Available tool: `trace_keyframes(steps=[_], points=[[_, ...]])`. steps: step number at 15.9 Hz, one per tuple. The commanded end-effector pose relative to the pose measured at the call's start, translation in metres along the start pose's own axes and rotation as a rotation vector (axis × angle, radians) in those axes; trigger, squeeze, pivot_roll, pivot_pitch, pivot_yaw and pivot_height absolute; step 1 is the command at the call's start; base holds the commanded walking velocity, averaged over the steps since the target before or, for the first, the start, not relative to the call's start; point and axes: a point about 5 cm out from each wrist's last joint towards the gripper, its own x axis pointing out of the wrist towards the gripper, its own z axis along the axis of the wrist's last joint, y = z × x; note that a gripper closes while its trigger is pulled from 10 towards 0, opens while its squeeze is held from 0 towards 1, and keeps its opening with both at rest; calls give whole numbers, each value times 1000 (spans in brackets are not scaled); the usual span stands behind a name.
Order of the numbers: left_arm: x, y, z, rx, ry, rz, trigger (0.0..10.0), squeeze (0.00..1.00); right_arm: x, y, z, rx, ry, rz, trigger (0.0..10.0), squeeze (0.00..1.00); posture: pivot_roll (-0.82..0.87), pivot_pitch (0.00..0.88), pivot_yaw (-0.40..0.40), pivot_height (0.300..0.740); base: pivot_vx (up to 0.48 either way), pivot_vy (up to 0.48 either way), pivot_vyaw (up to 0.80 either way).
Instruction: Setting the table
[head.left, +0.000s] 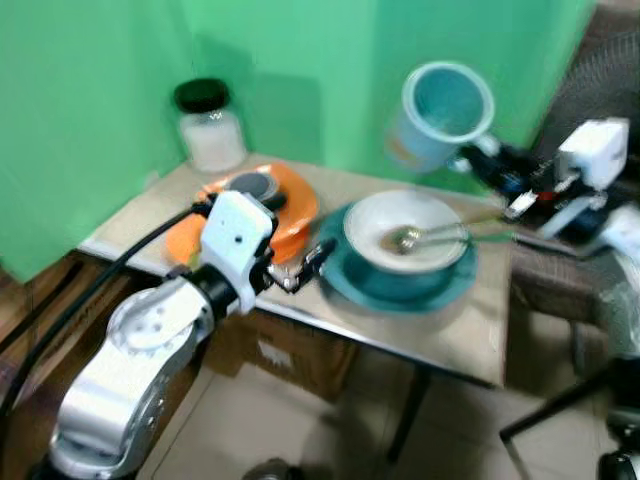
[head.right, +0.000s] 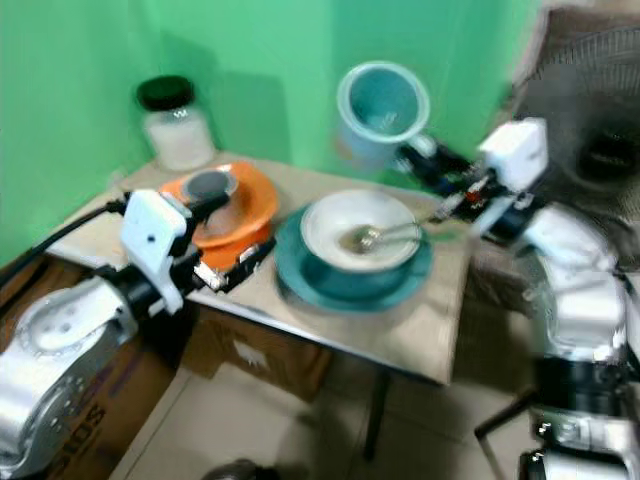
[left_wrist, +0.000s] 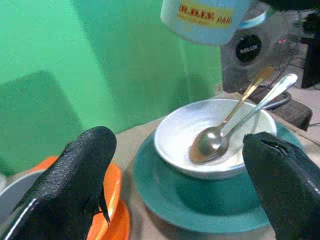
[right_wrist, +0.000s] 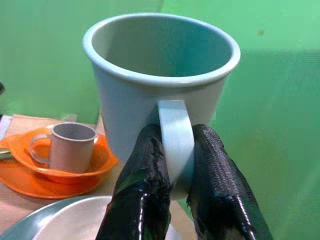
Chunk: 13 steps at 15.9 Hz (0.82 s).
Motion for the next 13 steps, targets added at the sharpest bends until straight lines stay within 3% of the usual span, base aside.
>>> trace_keyframes(steps=[1, 2, 4, 5, 6, 10, 13], points=[[2, 3, -1, -2, 7, 112, 10000, 0, -5, 19, 17, 8, -60, -120, 10000, 0, -116, 27, 102, 740, 0, 0, 0], [4, 4, -1, 3, -1, 179, 10000, 0, -8, 46, 21, 47, -69, -226, 10000, 0, -128, 33, 110, 740, 0, 0, 0], [3, 4, -7, -7, 25, 254, 10000, 0, -12, 62, 23, 114, -65, -326, 10000, 0, -140, 40, 121, 740, 0, 0, 0], [2, 5, -15, -2, 54, 344, 10000, 0, -15, 77, 19, 171, -26, -382, 10000, 0, -141, 44, 123, 740, 0, 0, -631], [1, 6, -20, -23, 68, 401, 10000, 0, -17, 87, 14, 147, 31, -391, 10000, 0, -142, 48, 122, 740, 0, 0, -800], [-12, 7, -24, -107, 78, 443, 10000, 0, -19, 100, 12, 238, 127, -428, 10000, 0, -133, 73, 81, 740, 0, 0, -800], [-20, 4, -24, -52, 79, 468, 10000, 0, -24, 108, 2, 348, 173, -471, 10000, 0, -121, 61, 30, 740, 0, 0, -800]])
